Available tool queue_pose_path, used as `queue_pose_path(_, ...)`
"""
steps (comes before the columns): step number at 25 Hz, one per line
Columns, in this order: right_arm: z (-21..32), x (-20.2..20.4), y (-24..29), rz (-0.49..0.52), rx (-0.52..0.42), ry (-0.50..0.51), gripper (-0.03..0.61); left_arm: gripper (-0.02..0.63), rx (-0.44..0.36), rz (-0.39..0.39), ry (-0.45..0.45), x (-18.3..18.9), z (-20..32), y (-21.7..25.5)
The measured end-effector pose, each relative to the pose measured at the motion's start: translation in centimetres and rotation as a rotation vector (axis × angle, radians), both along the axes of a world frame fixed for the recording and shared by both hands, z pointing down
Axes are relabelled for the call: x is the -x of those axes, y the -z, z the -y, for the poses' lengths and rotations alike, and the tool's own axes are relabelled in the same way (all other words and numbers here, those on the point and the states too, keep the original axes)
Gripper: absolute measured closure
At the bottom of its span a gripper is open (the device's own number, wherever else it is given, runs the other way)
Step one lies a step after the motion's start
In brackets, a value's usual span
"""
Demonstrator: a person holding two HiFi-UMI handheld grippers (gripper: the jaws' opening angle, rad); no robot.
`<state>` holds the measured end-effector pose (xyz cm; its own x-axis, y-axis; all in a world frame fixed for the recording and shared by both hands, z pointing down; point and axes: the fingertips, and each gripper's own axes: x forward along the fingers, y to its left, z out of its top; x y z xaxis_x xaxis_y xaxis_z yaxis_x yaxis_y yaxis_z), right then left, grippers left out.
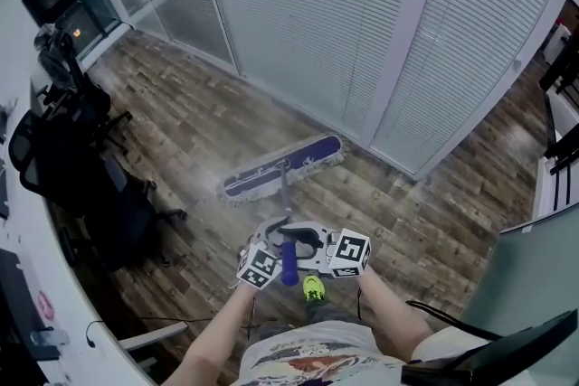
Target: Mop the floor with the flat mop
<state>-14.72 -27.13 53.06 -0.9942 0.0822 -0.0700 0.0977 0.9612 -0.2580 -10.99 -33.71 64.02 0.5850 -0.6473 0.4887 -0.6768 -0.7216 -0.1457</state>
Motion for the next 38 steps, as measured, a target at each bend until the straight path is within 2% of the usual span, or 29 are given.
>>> queue_pose_path(8, -7.8, 0.4, 0.4, -0.080, -0.013, -0.028, 0.311, 0.474, -0.008, -0.010, -0.026, 0.0, -7.8, 0.7)
queue_pose_path(26, -36.9, 3.3, -1.7, -0.162, 0.014, -0.166, 0.311, 0.471, -0.016, -0.088, -0.133, 1.8, -37.4, -0.7)
queue_pose_path(38, -47.4, 0.2, -1.7, -0.172, 0.036, -0.212, 0.311, 0.466, -0.004, -0.086, -0.188, -1.4, -48.1, -0.7)
